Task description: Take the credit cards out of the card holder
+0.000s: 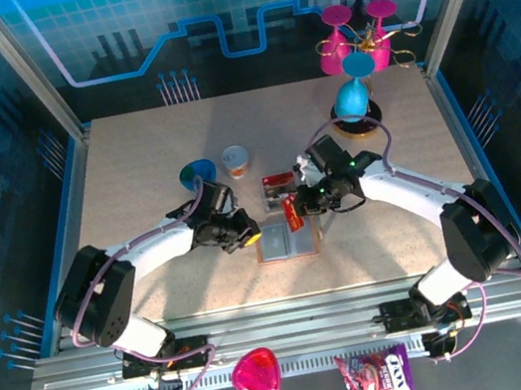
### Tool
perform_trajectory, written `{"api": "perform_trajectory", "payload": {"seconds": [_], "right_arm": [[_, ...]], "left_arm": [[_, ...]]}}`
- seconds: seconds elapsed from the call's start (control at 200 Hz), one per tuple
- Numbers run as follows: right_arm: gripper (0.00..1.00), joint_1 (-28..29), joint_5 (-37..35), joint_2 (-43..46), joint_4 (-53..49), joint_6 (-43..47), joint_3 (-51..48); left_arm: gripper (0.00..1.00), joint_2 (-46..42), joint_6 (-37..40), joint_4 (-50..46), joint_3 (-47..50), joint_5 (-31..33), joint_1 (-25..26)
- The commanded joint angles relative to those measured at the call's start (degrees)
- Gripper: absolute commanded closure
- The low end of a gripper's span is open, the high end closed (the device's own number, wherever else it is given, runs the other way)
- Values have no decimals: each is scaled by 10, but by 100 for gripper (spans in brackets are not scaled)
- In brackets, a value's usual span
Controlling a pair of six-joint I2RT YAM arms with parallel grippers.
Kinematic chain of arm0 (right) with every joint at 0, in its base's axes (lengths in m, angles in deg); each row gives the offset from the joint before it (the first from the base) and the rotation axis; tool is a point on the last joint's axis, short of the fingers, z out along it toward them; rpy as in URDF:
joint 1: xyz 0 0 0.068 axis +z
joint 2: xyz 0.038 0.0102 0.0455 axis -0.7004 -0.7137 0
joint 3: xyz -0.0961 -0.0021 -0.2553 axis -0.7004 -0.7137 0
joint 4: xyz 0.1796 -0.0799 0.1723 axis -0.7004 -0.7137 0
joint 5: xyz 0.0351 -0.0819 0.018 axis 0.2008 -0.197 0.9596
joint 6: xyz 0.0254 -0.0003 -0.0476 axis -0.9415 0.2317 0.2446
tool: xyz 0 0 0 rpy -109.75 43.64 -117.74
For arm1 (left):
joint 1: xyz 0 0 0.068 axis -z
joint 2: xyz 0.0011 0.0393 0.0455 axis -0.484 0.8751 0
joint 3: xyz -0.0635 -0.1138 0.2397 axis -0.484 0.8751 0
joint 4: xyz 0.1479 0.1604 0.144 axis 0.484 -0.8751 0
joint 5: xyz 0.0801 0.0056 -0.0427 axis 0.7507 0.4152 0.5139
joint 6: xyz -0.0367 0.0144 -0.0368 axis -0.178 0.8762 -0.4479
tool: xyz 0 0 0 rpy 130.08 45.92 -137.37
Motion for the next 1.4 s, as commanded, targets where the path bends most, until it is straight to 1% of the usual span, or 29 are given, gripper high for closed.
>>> {"api": "perform_trajectory", "payload": {"seconds": [0.0, 0.14, 0.275, 0.485, 0.605, 0.705, 0.88, 1.246, 1.396], "right_arm": [[100, -1, -30, -27, -104, 137, 59], [100, 4, -93, -66, -180, 251, 134], [100, 3, -140, -102, -219, 359, 203], [100, 5, -127, -169, -292, 555, 313], [100, 7, -143, -219, -343, 630, 383], [100, 7, -158, -259, -378, 670, 437], [100, 6, -178, -305, -401, 723, 504], [100, 5, -172, -439, -497, 760, 707], [100, 4, -177, -490, -526, 766, 764]], "left_arm": [[90, -27, 15, -15, 15, 10, -11], [89, -46, 17, -12, 39, 8, -27], [86, -67, 15, -7, 58, 7, -37], [81, -98, 3, -2, 78, 15, -44], [79, -112, -4, 3, 91, 20, -46], [79, -118, -5, 0, 97, 24, -46], [78, -124, -9, 4, 106, 29, -46], [78, -101, -15, 27, 114, 23, -46], [79, -87, -17, 32, 109, 16, -46]]}}
